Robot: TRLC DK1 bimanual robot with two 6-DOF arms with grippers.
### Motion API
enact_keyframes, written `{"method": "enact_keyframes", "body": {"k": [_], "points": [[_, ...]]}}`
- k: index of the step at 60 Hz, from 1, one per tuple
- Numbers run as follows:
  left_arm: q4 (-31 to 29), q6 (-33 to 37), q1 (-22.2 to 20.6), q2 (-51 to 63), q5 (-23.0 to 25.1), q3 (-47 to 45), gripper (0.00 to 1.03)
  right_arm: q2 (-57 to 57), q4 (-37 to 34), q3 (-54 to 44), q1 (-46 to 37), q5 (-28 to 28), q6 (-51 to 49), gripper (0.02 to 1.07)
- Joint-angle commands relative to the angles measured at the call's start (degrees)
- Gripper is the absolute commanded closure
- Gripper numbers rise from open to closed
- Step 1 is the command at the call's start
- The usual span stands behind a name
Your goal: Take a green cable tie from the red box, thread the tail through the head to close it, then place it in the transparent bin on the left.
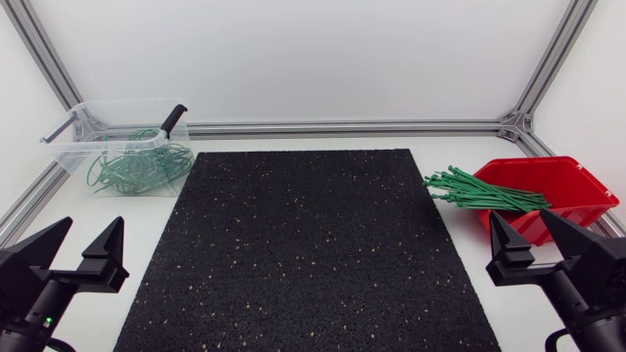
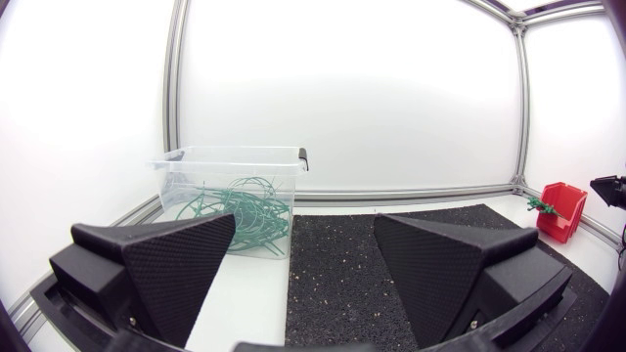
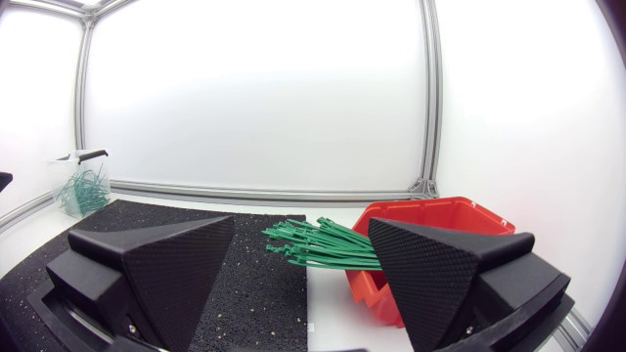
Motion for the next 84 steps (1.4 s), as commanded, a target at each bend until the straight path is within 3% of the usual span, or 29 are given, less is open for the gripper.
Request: {"method": "enact_keyframes", "body": {"k": [1, 27, 49, 56, 76, 84], "points": [[-0.78, -1.10, 0.29, -0.32, 0.43, -2.35, 0.04, -0.67, 0.36, -1.30, 0.34, -0.41, -0.80, 0.07], [-0.87, -1.10, 0.38, -0.32, 0.43, -2.35, 0.04, -0.76, 1.50, -0.60, 0.17, -1.29, -1.59, 0.07], [-0.78, -1.10, 0.29, -0.32, 0.43, -2.35, 0.04, 0.12, -7.38, 12.59, 0.26, -1.99, -1.42, 0.07], [-0.78, -1.10, 0.29, -0.32, 0.43, -2.35, 0.04, 5.57, -7.99, 19.09, 0.43, -2.08, -1.42, 0.11], [-0.78, -1.10, 0.47, -0.32, 0.43, -2.35, 0.04, 24.38, -12.30, 34.12, -0.53, -2.61, -1.33, 0.09], [-0.78, -1.10, 0.47, -0.32, 0.43, -2.35, 0.04, 33.35, -17.66, 40.54, -2.47, -3.49, -1.15, 0.09]]}}
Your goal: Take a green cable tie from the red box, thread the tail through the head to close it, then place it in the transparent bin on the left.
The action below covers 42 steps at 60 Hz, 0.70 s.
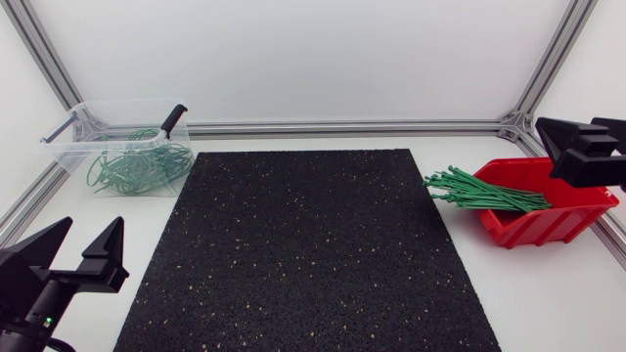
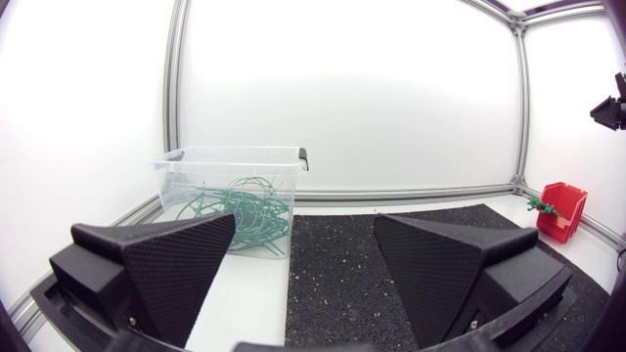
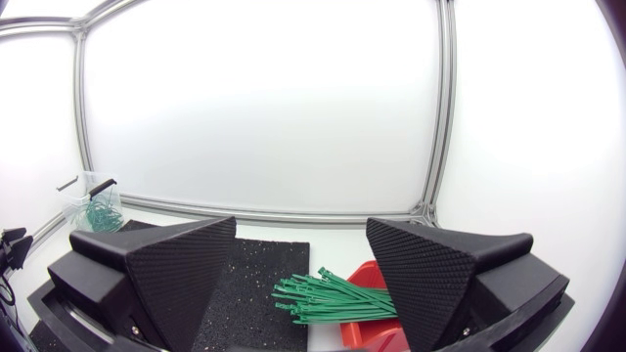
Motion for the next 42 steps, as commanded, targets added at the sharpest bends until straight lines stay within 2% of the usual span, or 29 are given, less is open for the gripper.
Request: {"method": "enact_keyframes", "body": {"k": [1, 5, 16, 24, 32, 42], "points": [[-0.78, -1.10, 0.47, -0.32, 0.43, -2.35, 0.04, 5.88, -3.28, 4.67, -1.57, -0.97, -0.74, 0.09], [-0.78, -1.10, 0.47, -0.32, 0.43, -2.35, 0.04, 10.45, -6.36, 8.19, -2.98, -1.24, -1.79, 0.09], [-0.78, -1.01, 0.47, -0.32, 0.43, -2.35, 0.04, 24.78, -17.52, 18.74, -9.22, -11.52, -9.18, 0.09], [-0.78, -0.92, 0.47, -0.32, 0.43, -2.35, 0.04, 32.60, -25.26, 24.54, -9.66, -13.19, -14.19, 0.10], [-0.78, -0.92, 0.56, -0.32, 0.43, -2.35, 0.04, 37.34, -30.35, 26.91, -10.45, -18.46, -17.44, 0.12], [-0.78, -0.92, 0.56, -0.32, 0.43, -2.35, 0.04, 41.47, -33.69, 28.76, -11.42, -19.61, -26.76, 0.12]]}}
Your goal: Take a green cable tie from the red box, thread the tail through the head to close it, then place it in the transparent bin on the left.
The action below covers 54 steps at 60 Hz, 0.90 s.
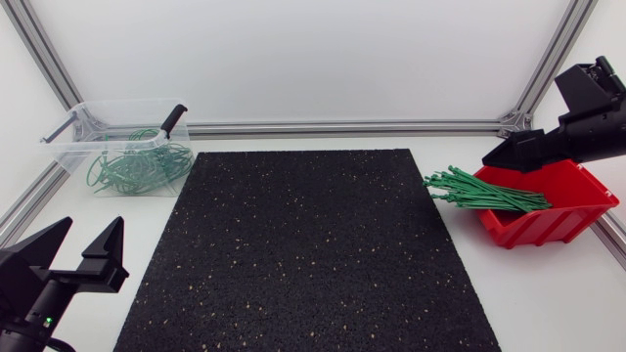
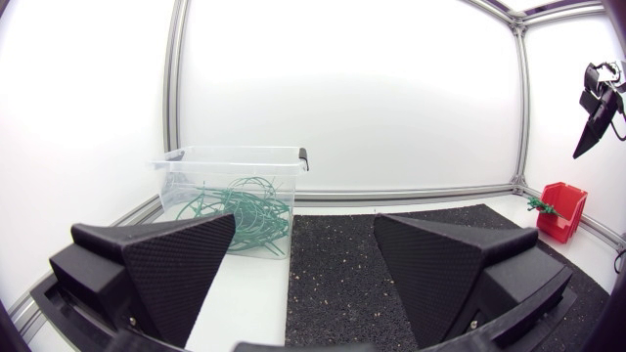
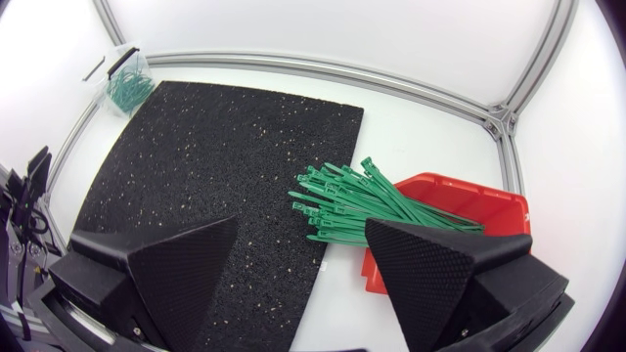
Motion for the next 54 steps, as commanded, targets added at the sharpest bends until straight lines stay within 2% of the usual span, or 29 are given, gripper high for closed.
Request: {"method": "enact_keyframes", "body": {"k": [1, 4, 11, 21, 25, 42, 54], "points": [[-0.78, -0.92, 0.49, -0.32, 0.43, -2.35, 0.04, 2.55, -1.72, 2.16, -0.97, -0.96, -7.53, 0.13], [-0.78, -0.92, 0.49, -0.32, 0.43, -2.35, 0.04, 3.43, -4.00, 2.77, -1.59, -2.28, -13.86, 0.15], [-0.78, -0.92, 0.49, -0.32, 0.43, -2.35, 0.04, 5.54, -8.13, 3.74, -2.20, -4.04, -21.42, 0.19], [-0.78, -0.92, 0.49, -0.32, 0.43, -2.35, 0.04, 6.59, -11.30, 3.12, -1.32, -2.02, -32.93, 0.19], [-0.78, -0.92, 0.49, -0.32, 0.43, -2.35, 0.04, 6.68, -10.95, 1.98, -0.36, 1.23, -38.11, 0.19], [-0.78, -0.83, 0.49, -0.32, 0.43, -2.35, 0.04, 8.53, -10.33, -3.12, 2.19, 6.24, -55.34, 0.19], [-0.78, -0.92, 0.49, -0.32, 0.43, -2.35, 0.04, 11.07, -5.85, -7.42, 5.62, 10.02, -60.09, 0.19]]}}
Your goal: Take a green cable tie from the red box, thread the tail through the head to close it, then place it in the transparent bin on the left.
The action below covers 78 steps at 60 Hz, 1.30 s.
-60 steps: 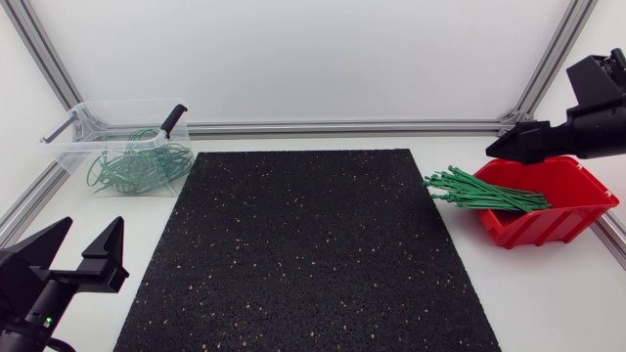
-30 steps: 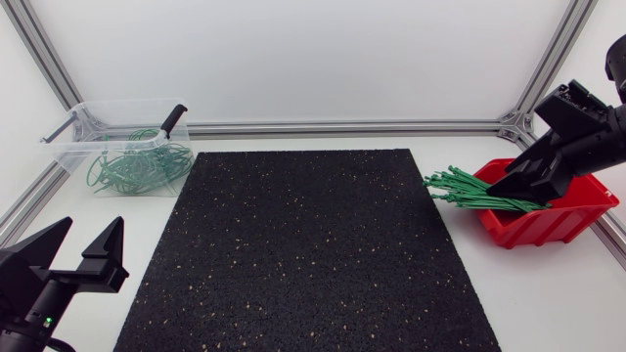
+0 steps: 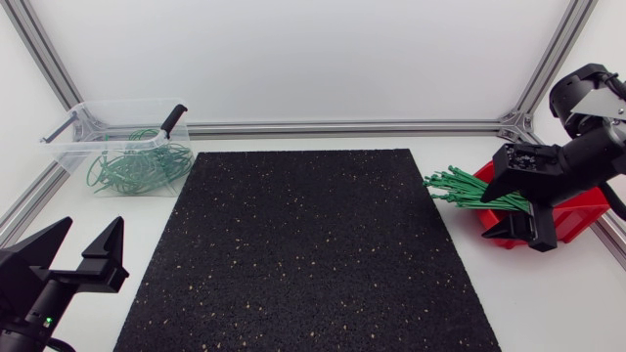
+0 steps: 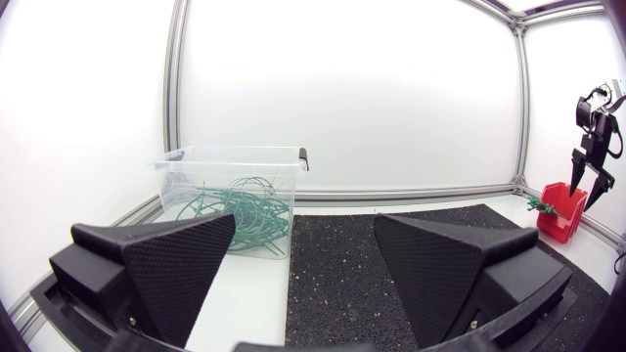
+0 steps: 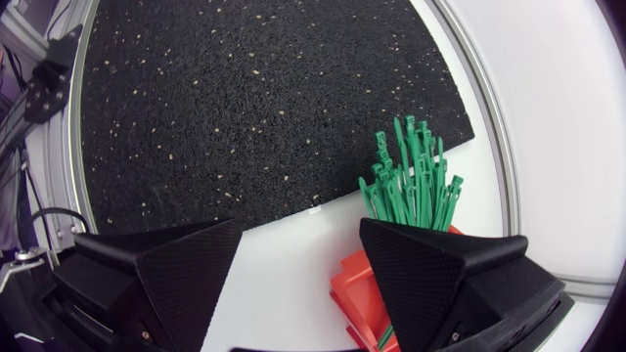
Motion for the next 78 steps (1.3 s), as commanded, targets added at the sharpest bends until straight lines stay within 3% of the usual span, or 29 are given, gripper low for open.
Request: {"method": "enact_keyframes", "body": {"k": [1, 19, 52, 78], "points": [[-0.78, -0.83, 0.49, -0.32, 0.43, -2.35, 0.04, 2.07, 1.34, -2.51, 1.56, 1.06, -3.70, 0.19], [-0.78, -0.83, 0.49, -0.23, 0.43, -2.35, 0.04, 7.70, 9.17, -3.38, 3.32, 3.79, -7.30, 0.19], [-0.78, -0.83, 0.31, -0.23, 0.43, -2.35, 0.04, 13.85, 17.08, -1.36, 3.23, 8.27, -7.21, 0.19], [-0.78, -0.83, 0.14, -0.14, 0.43, -2.35, 0.04, 12.71, 16.81, 1.80, 2.35, 8.36, -7.74, 0.19]]}}
